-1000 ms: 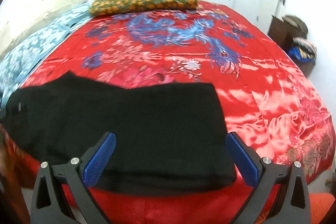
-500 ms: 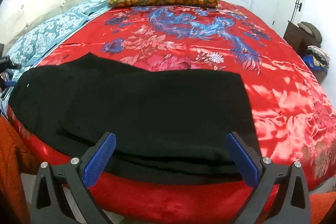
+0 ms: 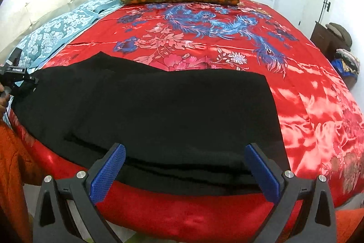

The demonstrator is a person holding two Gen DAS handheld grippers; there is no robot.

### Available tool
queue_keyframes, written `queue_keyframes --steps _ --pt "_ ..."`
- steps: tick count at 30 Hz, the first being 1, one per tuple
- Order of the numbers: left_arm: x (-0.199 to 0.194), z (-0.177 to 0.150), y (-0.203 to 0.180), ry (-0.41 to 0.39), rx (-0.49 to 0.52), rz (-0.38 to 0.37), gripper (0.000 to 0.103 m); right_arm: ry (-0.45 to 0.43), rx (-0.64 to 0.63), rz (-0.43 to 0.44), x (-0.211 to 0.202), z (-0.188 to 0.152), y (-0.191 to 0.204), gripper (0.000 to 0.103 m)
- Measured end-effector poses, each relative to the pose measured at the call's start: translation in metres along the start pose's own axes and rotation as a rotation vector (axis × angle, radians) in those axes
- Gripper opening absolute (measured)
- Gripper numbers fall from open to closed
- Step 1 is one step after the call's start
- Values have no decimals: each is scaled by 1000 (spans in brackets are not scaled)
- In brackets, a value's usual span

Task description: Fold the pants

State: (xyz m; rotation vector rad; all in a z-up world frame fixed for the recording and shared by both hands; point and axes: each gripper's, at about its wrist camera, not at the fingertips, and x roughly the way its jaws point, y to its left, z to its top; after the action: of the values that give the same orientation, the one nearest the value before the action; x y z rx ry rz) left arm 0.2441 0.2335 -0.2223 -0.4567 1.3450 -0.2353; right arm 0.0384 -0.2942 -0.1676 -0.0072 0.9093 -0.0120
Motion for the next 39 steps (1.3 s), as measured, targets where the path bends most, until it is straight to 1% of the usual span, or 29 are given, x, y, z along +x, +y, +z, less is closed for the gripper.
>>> queue_keyframes --steps 1,3,4,5,6,9,11,13,16,18,21,24,27,29,30,33,35,37,38,39 --pt "0 -1 -4 -6 4 10 47 0 5 1 0 0 -1 103" --pt "-3 -4 -4 -15 -25 10 41 2 11 4 1 0 -2 103" --pt "-5 -4 -2 -18 -56 4 39 2 12 3 1 0 -2 103" --pt "-7 -6 0 -24 -107 -2 38 -2 9 3 1 0 -2 103" --pt "-8 -5 -1 -33 -140 -2 32 -7 7 3 0 1 -2 103" --pt "-16 -10 1 -56 -229 -56 24 -27 -3 4 -5 4 -1 103" --pt "-25 -15 -3 -79 -274 -101 23 -43 -6 -1 -9 6 -3 103" --pt "-37 -18 -11 -104 -294 -148 21 -63 9 -2 -13 7 -8 103" --pt "-61 -26 -46 -153 -262 -214 21 -88 61 3 -19 10 -22 103" --pt "-74 -31 -75 -168 -248 -263 21 -103 95 6 -23 13 -32 103" --pt "-86 -35 -122 -185 -196 -272 21 -136 164 8 -30 19 -53 103" --pt "-87 -41 -180 -198 -150 -290 21 -175 222 12 -40 22 -73 103" --pt "-81 -47 -228 -206 -127 -282 21 -210 287 15 -51 22 -95 103" --pt "-74 -54 -264 -218 -89 -251 21 -226 335 21 -56 21 -110 103" --pt "-65 -60 -290 -223 -59 -230 21 -231 362 25 -58 20 -118 103" --pt "-39 -78 -338 -205 -9 -202 21 -232 439 37 -60 15 -138 103" --pt "-13 -88 -369 -186 11 -176 21 -229 498 39 -61 10 -153 103" --pt "15 -102 -399 -188 41 -114 21 -228 544 33 -60 7 -165 103" --pt "33 -111 -416 -204 68 -60 21 -229 566 30 -61 5 -171 103" --pt "44 -118 -426 -217 84 -22 22 -232 595 28 -61 2 -177 103"
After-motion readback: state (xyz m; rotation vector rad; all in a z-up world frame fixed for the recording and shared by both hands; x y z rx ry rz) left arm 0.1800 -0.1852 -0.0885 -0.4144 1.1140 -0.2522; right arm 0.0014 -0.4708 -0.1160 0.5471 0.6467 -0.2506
